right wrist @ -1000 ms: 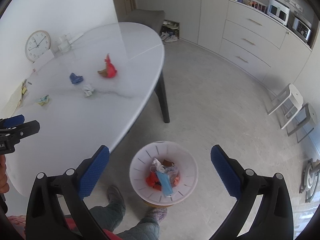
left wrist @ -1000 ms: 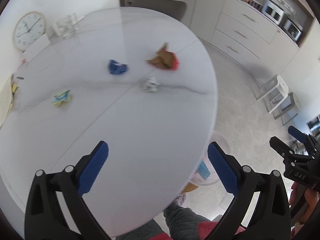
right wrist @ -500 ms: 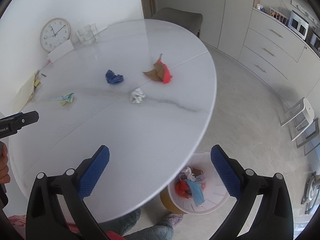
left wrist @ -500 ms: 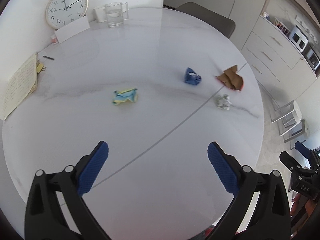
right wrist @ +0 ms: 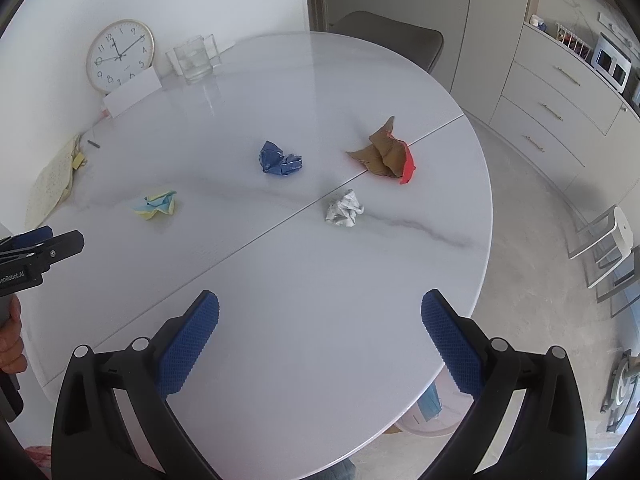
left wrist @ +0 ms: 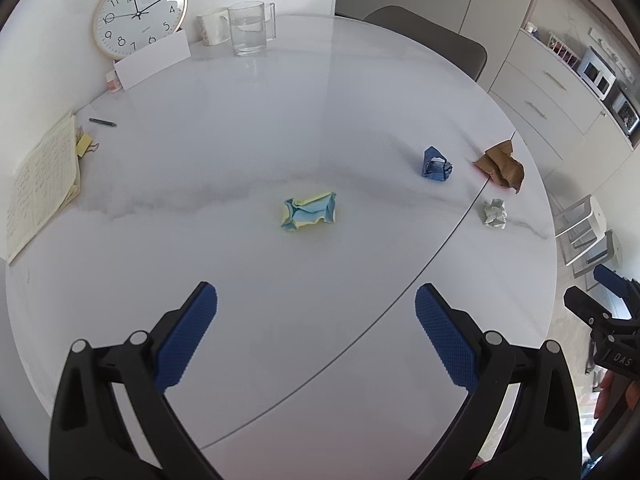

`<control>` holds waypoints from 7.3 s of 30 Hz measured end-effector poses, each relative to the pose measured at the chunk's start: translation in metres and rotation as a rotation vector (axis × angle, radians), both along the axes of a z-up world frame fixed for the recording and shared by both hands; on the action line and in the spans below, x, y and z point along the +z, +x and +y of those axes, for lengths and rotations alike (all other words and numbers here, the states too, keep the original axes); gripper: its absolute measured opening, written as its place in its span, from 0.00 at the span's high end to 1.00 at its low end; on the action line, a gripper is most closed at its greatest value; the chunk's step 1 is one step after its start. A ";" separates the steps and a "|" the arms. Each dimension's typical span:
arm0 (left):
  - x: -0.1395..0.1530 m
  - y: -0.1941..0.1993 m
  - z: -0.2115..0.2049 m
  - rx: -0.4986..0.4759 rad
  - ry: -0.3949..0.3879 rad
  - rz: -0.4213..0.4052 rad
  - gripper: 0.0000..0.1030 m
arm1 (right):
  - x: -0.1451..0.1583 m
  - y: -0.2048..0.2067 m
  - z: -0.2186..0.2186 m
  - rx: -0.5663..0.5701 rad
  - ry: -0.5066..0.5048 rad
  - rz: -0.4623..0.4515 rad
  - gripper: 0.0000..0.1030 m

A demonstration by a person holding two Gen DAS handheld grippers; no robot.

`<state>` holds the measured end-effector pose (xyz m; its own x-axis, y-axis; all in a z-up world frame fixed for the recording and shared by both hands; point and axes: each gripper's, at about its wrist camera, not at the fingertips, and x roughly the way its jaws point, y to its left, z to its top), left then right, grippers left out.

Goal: Collect trash
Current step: 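Move both tools back over the table toward the yellow-blue and blue papers, then grasp the yellow-blue paper with the left tool while the right tool grasps the blue crumpled paper, then carry the yellow-blue paper and blue paper over the white bin, then open both tools over the bin to drop the two papers, then move both tools back over the table toward the white tissue and brown bag, then grasp the white crumpled tissue with the left tool while the right tool grasps the brown-red paper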

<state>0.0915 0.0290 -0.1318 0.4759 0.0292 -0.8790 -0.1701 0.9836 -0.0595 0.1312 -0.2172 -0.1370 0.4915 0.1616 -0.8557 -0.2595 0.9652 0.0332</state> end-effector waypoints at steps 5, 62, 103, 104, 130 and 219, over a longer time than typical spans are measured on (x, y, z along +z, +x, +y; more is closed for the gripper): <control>-0.011 0.016 0.004 -0.017 0.006 -0.009 0.08 | -0.001 0.010 0.007 0.005 -0.006 0.014 0.02; -0.105 0.133 0.020 0.126 0.011 0.169 0.50 | -0.095 0.200 0.089 -0.056 0.075 0.158 0.16; -0.019 0.037 -0.141 -0.333 -0.001 0.038 0.49 | -0.006 -0.013 -0.128 -0.310 0.057 0.059 0.56; -0.019 0.035 -0.155 -0.361 -0.006 0.044 0.49 | -0.006 -0.018 -0.136 -0.330 0.059 0.058 0.56; -0.076 0.011 -0.442 -0.578 -0.077 0.169 0.15 | -0.015 -0.057 -0.320 -0.228 0.022 0.072 0.54; -0.089 0.159 -0.215 -0.083 -0.008 0.171 0.70 | -0.038 0.163 -0.116 0.110 0.060 0.106 0.02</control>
